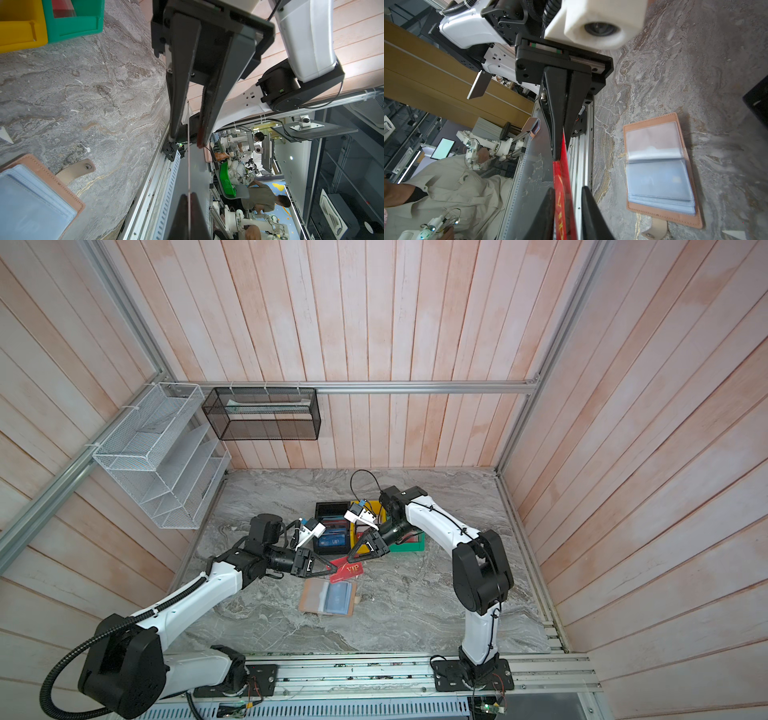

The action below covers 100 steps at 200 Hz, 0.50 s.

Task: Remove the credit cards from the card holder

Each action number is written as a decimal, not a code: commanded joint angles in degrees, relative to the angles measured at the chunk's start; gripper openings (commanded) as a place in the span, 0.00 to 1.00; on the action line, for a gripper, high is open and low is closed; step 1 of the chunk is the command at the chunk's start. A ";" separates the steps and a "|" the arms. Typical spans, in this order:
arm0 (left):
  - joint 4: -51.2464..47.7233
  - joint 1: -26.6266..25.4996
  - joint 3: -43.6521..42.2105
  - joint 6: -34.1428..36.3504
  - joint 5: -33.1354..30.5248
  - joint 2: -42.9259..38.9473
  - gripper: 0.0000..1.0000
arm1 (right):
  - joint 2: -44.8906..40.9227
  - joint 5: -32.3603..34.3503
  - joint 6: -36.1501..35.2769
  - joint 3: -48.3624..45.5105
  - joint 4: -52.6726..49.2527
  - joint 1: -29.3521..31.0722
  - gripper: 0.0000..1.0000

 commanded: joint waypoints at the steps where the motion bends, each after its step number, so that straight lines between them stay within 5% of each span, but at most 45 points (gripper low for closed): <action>1: -0.62 -0.11 1.15 1.56 -0.09 0.29 0.00 | 0.39 0.77 -0.86 -0.23 -0.21 0.85 0.15; 23: -1.11 -0.01 1.21 1.56 -0.64 0.38 0.00 | 0.50 0.98 -1.78 -0.04 -0.97 1.25 0.08; 33: -1.33 0.05 1.30 1.70 -1.02 0.46 0.10 | 0.33 0.97 -2.11 -0.09 -1.10 1.23 0.00; 52: -2.08 0.42 1.40 1.91 -1.60 0.55 0.24 | -0.41 0.97 -2.89 -0.28 -1.38 1.28 0.00; 100: -3.89 4.79 1.57 1.60 -3.57 -0.27 0.36 | -3.77 2.28 0.09 -2.50 2.56 0.57 0.00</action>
